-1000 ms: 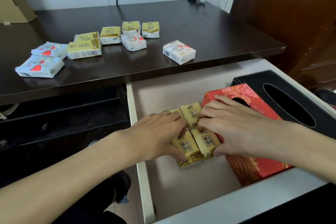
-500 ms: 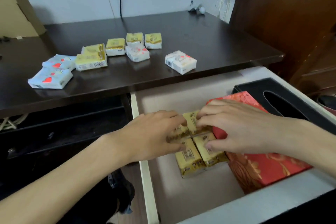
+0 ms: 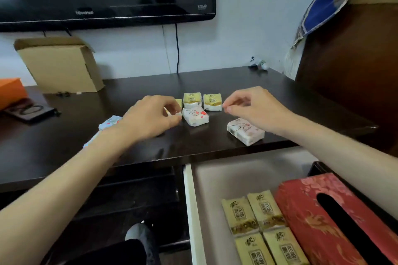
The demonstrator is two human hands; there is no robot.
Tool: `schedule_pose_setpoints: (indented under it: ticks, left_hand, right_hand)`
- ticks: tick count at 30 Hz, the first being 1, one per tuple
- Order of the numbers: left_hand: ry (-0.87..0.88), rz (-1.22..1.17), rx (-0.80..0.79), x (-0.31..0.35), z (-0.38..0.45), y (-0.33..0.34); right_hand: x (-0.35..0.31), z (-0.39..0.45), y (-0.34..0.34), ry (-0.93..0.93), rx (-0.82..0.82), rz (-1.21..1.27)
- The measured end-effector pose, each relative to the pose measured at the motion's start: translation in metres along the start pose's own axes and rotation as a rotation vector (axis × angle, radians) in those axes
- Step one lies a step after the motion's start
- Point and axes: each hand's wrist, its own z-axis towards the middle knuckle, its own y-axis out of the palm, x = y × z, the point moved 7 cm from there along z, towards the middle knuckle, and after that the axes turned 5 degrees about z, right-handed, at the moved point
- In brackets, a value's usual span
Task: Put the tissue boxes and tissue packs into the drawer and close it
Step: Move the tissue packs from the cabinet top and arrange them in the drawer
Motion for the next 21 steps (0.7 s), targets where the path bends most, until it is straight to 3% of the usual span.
schedule_pose_setpoints:
  ticks: [6,10,13,16,21]
  left_hand:
    - [-0.127,0.156,-0.125,-0.057,0.03,0.008]
    - [-0.196,0.208,-0.194,-0.072,0.029,0.024]
    - [-0.165,0.273,-0.141,-0.068,0.026,0.023]
    - [-0.13,0.303,-0.205,-0.068,0.021,0.024]
    - [-0.072,0.345,-0.263,-0.07,0.007,0.023]
  right_hand:
    - [-0.007,0.069,0.043,0.007,-0.064,-0.006]
    - [-0.009,0.105,0.101,-0.005,-0.158,-0.192]
    - [-0.011,0.127,0.137,-0.03,-0.258,-0.376]
    - [-0.002,0.144,0.155,0.023,-0.331,-0.45]
    - [-0.007,0.148,0.151,-0.011,-0.248,-0.395]
